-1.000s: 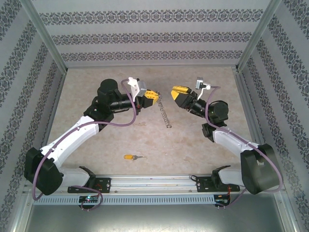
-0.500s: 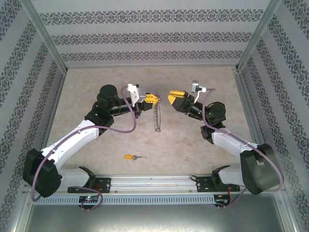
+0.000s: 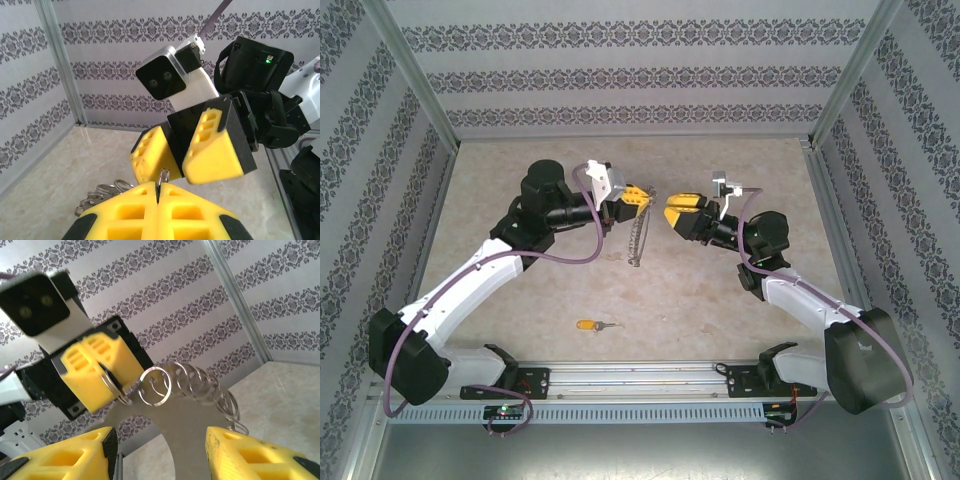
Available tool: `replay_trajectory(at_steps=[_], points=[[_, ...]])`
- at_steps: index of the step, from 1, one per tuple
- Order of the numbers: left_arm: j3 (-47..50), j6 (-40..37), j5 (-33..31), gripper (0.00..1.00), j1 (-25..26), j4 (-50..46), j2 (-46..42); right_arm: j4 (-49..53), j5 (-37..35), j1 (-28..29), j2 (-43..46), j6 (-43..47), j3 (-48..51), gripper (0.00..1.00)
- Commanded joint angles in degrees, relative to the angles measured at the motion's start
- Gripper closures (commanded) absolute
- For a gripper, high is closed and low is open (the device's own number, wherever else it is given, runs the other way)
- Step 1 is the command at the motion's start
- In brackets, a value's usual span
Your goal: Put the keys on the keyring
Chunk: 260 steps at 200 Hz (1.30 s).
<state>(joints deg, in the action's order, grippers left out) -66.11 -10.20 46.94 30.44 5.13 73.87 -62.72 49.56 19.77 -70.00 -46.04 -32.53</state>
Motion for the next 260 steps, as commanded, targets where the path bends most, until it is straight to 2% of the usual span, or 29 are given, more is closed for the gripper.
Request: replay_trajectory(at_steps=[1, 46, 161, 232, 260], points=[[-5.3, -1.9, 3.2, 1.0, 0.9, -10.7, 1.2, -1.1, 3.0, 0.7, 0.7, 1.5, -2.4, 0.49], [-9.5, -3.9, 5.7, 1.0, 0.9, -18.8, 2.9, -1.4, 3.9, 0.9, 1.6, 1.2, -2.6, 0.5], [-9.6, -4.3, 5.9, 1.0, 0.9, -19.6, 2.6, -2.5, 3.6, 3.4, -0.4, 1.2, -4.8, 0.54], [-9.6, -4.6, 5.8, 1.0, 0.9, -19.6, 2.5, -2.5, 4.0, 4.6, -2.2, 1.5, -5.3, 0.63], [-9.7, -4.7, 5.7, 1.0, 0.9, -19.6, 2.6, -2.6, 4.2, 4.9, -2.6, 1.7, -5.1, 0.73]])
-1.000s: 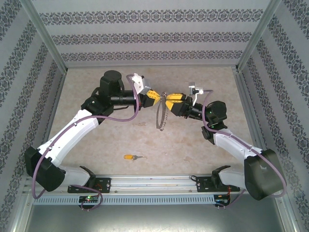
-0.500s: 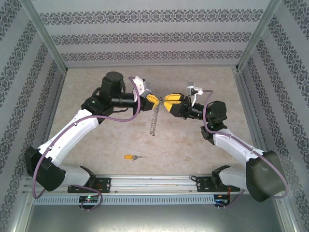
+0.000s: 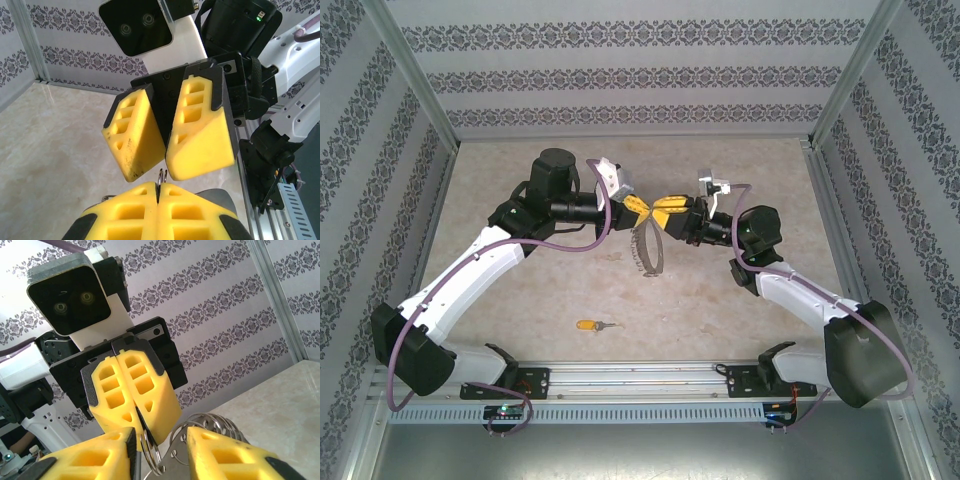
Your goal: Put the keys on the keyring
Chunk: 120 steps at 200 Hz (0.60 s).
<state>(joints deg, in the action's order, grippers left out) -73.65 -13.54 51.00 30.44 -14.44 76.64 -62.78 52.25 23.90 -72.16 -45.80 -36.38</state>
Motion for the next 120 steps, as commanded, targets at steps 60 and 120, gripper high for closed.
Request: replay_trajectory(at_steps=[60, 120], points=[[-1.9, -0.8, 1.5, 1.0, 1.0, 0.6, -0.1, -2.3, 1.3, 0.5, -0.3, 2.1, -0.7, 1.0], [-1.3, 0.7, 0.8, 1.0, 1.0, 2.6, -0.6, -2.8, 0.4, 0.3, 0.2, 2.7, -0.4, 1.0]])
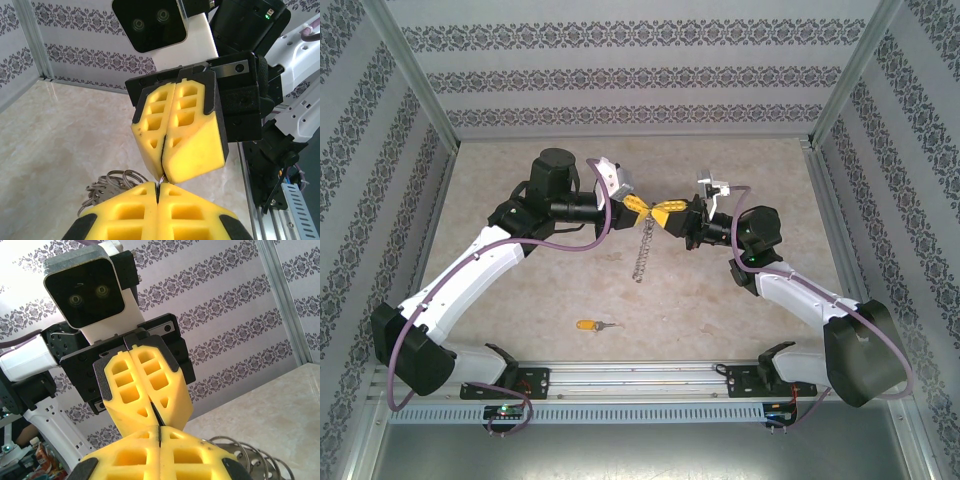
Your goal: Put the keys on the keyring
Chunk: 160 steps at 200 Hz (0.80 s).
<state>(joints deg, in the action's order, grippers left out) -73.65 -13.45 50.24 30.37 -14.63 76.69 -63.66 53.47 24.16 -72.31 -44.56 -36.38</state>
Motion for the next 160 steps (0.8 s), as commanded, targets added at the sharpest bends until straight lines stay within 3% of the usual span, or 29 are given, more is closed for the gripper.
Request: replay_trajectory(at_steps=[1, 36, 55, 88, 117, 160], points=[[-1.3, 0.7, 1.4, 1.0, 1.0, 2.9, -0.6, -2.0, -0.9, 0.0, 0.3, 1.4, -0.3, 1.0], [2.0, 3.6, -4.6, 0.67, 1.1, 8.0, -2.8, -2.4, -2.2, -1.4, 1.0, 1.2, -0.3, 1.0], [3.9, 6.7, -10.3, 0.56, 0.9, 11.3, -4.1, -2.9, -2.5, -2.0, 1.3, 0.9, -0.4, 1.0], [5.5, 10.5, -13.1, 0.53, 0.4, 14.1, -4.9, -3.3, -3.2, -2.2, 1.8, 0.8, -1.2, 1.0], [5.9, 14.5, -8.8, 0.53, 0.0, 16.4, -3.9, -4.3, -4.3, -2.4, 1.9, 0.5, -2.3, 1.0], [9.8, 23.2, -3.9, 0.54, -0.3, 27.6, -3.2, -6.1, -5.7, -2.1, 1.6, -0.5, -4.0, 1.0]])
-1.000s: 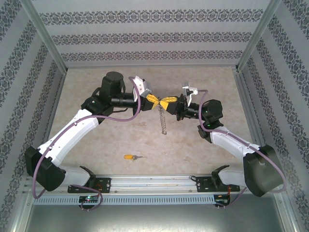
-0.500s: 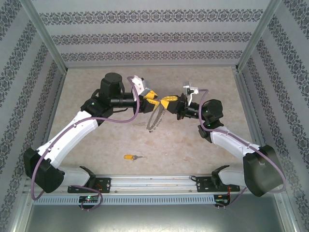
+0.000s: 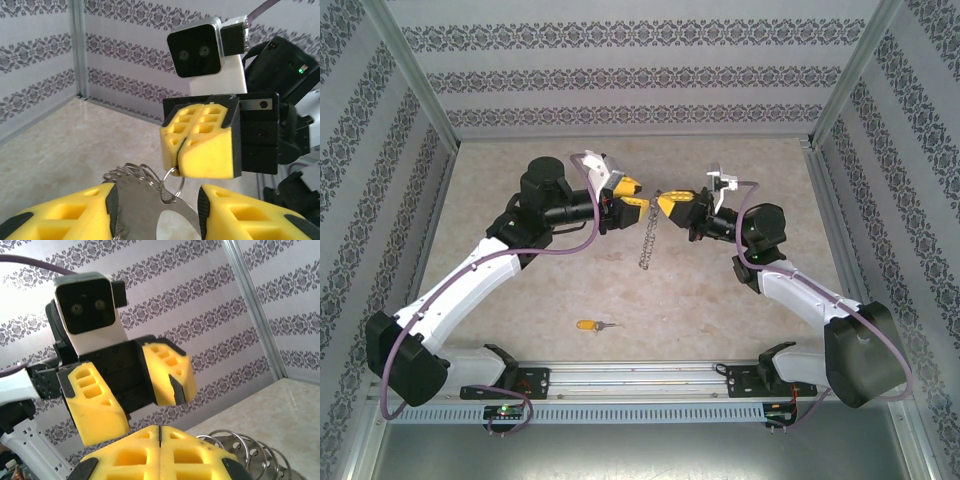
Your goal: Put the keys on the keyring
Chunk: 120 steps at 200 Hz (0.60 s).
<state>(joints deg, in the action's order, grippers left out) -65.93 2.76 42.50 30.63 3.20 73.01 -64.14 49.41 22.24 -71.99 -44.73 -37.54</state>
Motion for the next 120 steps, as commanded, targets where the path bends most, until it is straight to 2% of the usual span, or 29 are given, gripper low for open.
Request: replay_trajectory(at_steps=[1, 80, 120], points=[[2.1, 7.2, 3.8, 0.54, -0.6, 10.0, 0.5, -5.7, -1.7, -0.2, 1.2, -0.3, -2.9, 1.0], [5.4, 17.0, 8.3, 0.55, -1.4, 24.1, 2.2, -7.0, -2.2, 0.5, 0.7, -1.4, -4.1, 1.0], [5.5, 19.3, 9.4, 0.55, -1.8, 27.5, 3.7, -7.3, -2.3, 0.8, 0.5, -1.7, -4.4, 1.0]])
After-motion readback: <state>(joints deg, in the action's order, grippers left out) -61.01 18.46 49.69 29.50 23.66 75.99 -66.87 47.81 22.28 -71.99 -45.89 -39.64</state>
